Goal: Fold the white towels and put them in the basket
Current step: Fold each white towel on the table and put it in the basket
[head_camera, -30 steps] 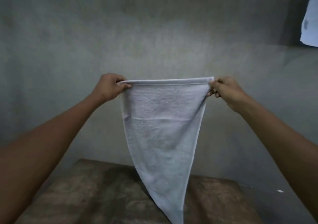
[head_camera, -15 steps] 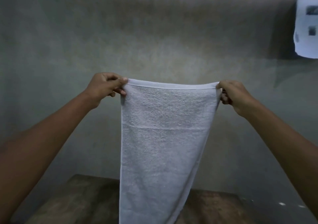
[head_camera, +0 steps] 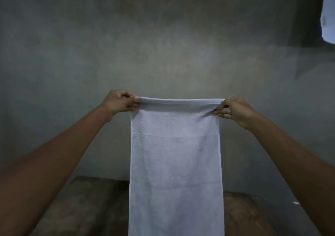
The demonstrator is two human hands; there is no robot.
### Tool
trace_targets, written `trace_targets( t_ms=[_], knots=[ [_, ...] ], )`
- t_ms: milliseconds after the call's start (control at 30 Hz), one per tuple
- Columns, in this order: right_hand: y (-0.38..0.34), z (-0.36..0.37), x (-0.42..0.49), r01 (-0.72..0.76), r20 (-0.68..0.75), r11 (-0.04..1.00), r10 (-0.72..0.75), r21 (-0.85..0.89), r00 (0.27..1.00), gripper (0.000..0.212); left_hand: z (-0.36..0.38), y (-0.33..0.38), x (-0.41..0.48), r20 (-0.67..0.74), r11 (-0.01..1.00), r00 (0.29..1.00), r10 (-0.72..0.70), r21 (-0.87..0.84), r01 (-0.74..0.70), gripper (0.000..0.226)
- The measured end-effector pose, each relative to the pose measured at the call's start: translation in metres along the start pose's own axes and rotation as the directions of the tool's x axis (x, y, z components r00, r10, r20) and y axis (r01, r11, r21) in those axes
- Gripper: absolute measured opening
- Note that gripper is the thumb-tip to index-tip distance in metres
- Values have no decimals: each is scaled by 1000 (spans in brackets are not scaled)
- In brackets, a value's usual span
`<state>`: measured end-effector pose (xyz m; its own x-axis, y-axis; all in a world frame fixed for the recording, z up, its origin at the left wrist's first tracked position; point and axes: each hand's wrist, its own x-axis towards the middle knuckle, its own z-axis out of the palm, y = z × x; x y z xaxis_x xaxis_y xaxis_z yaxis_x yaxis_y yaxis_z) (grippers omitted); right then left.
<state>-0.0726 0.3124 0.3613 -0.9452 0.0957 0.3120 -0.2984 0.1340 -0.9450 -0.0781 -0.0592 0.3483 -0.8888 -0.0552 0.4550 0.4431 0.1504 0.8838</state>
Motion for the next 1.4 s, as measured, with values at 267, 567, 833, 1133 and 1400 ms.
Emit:
trace_targets(
  t_ms=[267,567,833,1133,1400],
  knots=[
    [70,13,14,50,-79,996,-44,75,996,23,23,-80,4,-144,980,971,189,87,-178,15],
    [211,16,-54,-98,-45,986,93,-132,995,24,35,-198,-89,38,809,989,145,571,-140,5],
    [334,10,-124,-145,57,809,215,-569,975,17,66,-318,-225,117,861,976,-181,498,100,25],
    [400,0,-157,-46,196,727,245,-685,950,22,67,-369,-278,255,757,955,-149,652,-56,13],
    [422,-9,-166,218,334,560,114,-799,936,24,60,-374,-293,349,693,936,-46,686,-221,36]
  ],
)
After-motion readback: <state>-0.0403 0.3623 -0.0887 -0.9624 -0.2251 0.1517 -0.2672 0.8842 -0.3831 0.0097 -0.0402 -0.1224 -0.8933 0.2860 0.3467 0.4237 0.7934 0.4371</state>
